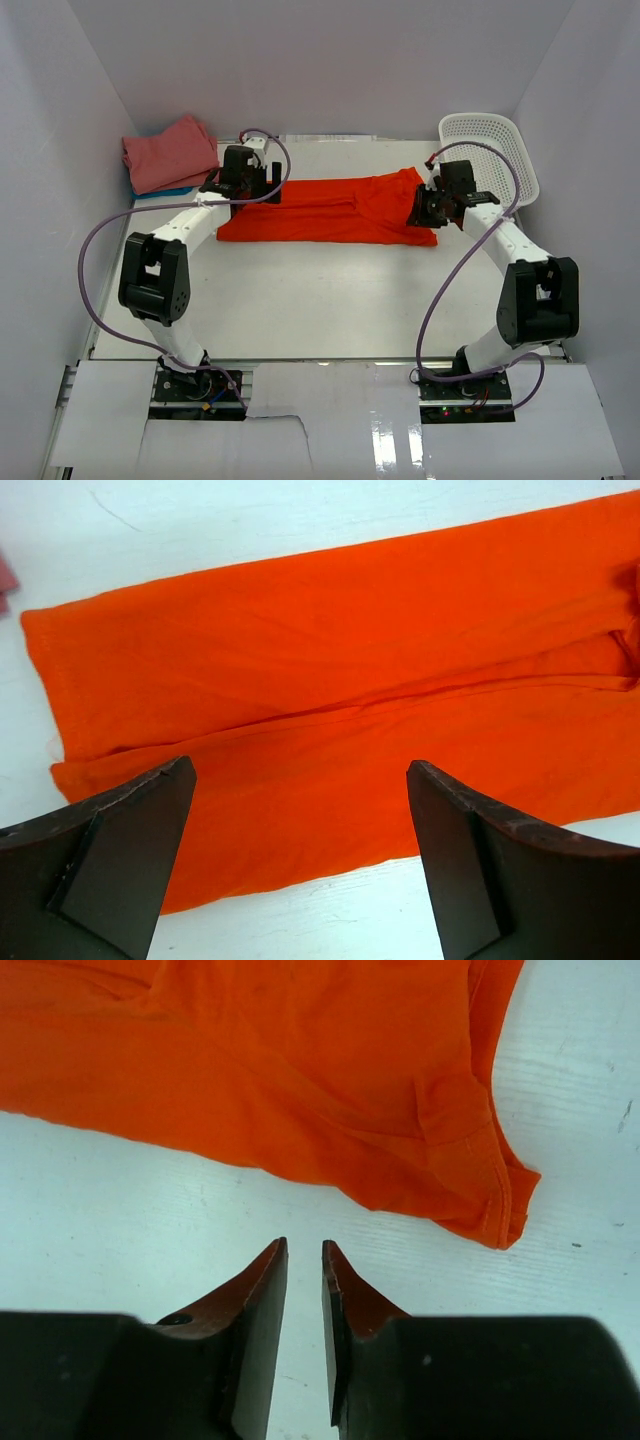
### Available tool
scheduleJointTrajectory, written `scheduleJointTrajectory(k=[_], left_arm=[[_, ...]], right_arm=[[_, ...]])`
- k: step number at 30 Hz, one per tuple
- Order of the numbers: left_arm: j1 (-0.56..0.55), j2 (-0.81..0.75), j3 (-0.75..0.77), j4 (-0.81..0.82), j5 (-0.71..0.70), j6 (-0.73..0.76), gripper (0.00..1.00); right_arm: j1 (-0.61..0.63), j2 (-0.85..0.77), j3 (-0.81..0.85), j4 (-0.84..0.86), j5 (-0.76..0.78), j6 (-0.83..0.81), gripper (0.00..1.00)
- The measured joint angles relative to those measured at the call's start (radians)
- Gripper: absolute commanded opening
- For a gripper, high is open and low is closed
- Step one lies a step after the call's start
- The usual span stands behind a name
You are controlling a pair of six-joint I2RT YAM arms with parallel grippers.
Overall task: Fold and stack the t-shirts
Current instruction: Fold the other side of the tshirt into a rectangle, then rotate the tshirt 90 degrees
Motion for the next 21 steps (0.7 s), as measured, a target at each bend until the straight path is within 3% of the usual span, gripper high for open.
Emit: scheduleJointTrajectory(k=[3,4,8,13,21], left_arm=[[-0.003,0.018,0.031,-0.042,-0.006,-0.005,0.98],[-0.005,0.018,0.034,-0.051,-0.011,-0.005,0.98],[-0.005,0.016,0.027,-0.045,-0.039,-0.007,0.98],[-0.005,0.014,-0.004,-0.003,-0.050,-0.041,0.98],[-0.005,0.068,0.002,0.089,-0.065,-0.071,0.98]], right_arm=[[0.003,0.035,0.046,0.008,0.022,-0.010,0.39],[0.003,0.043,0.056,0.019,0.030,-0.012,0.51],[0.003,0.047,0.056,0.039,0.045,0.003,0.72],[0.003,0.046,0.056,0.037,0.056,0.035,0.82],[0.010,0.121,0.106,0.014,0.047,0.090,0.82]])
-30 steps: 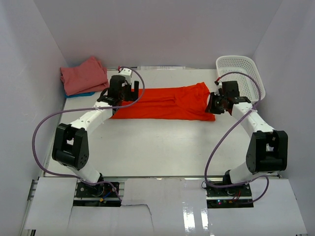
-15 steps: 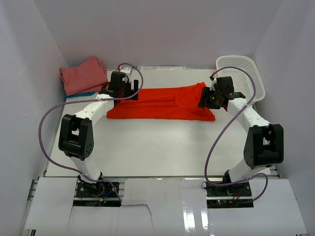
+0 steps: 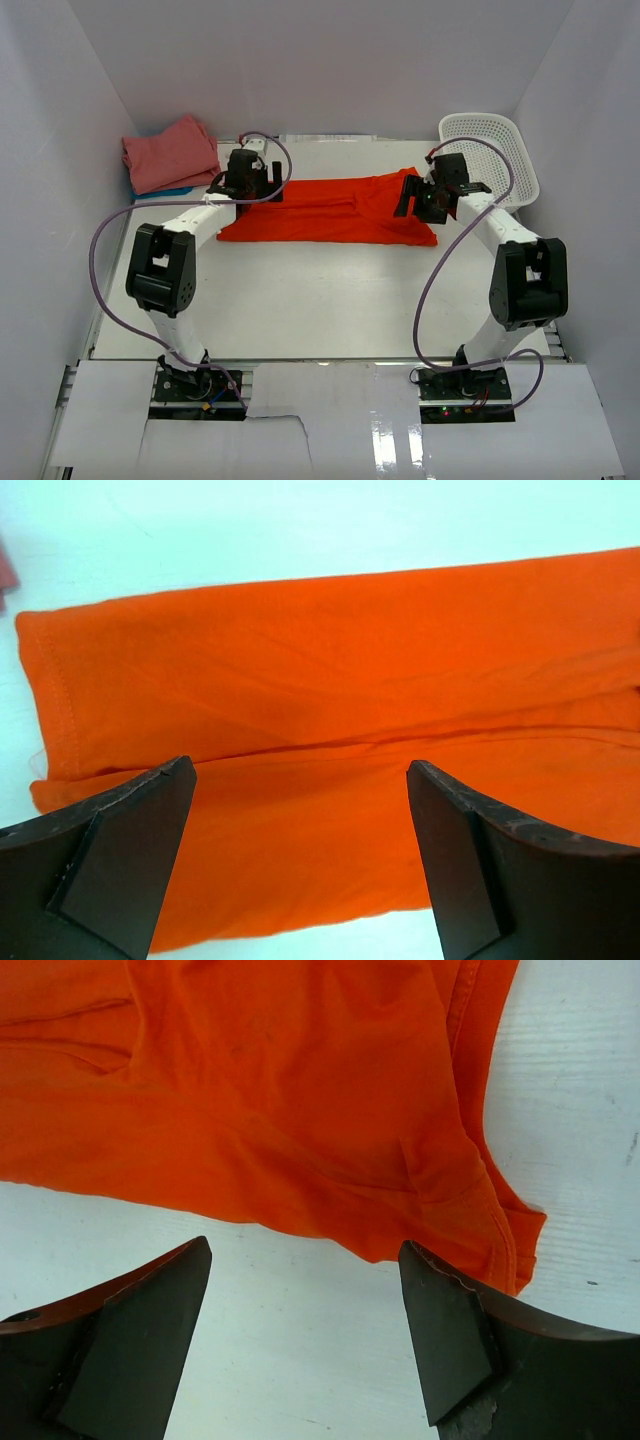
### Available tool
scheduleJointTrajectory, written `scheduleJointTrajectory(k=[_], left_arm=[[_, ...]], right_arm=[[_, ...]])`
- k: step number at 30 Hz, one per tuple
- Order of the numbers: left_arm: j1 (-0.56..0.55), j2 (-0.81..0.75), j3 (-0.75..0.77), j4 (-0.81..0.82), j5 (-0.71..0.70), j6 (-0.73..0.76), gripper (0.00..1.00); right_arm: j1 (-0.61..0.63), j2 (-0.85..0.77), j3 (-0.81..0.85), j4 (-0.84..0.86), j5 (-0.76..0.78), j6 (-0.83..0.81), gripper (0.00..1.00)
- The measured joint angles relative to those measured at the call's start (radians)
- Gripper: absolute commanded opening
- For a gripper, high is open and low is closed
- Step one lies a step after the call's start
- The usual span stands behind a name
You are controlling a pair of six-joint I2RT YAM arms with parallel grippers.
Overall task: Fold and stack the t-shirts
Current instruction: Rotate the tshirt 90 degrees
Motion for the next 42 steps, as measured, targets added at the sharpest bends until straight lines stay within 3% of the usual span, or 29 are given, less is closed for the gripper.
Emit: scheduleJointTrajectory(k=[11,26,42], left_arm=[[0.038,0.176,0.069,0.055,0.028,0.023,0.98],[0.095,0.301,0.120,0.083,0.095,-0.007,0.98],[0.094,0.305,0.129,0.065,0.067,-0.036,0.98]], right_arm=[[0.013,0.163,0.036,0.001,-0.026,0.050,0.82],[0.014,0.236,0.124,-0.021,-0.026,0.073,0.82],[0.014,0.369,0.236,-0.039,-0.026,0.080,0.82]])
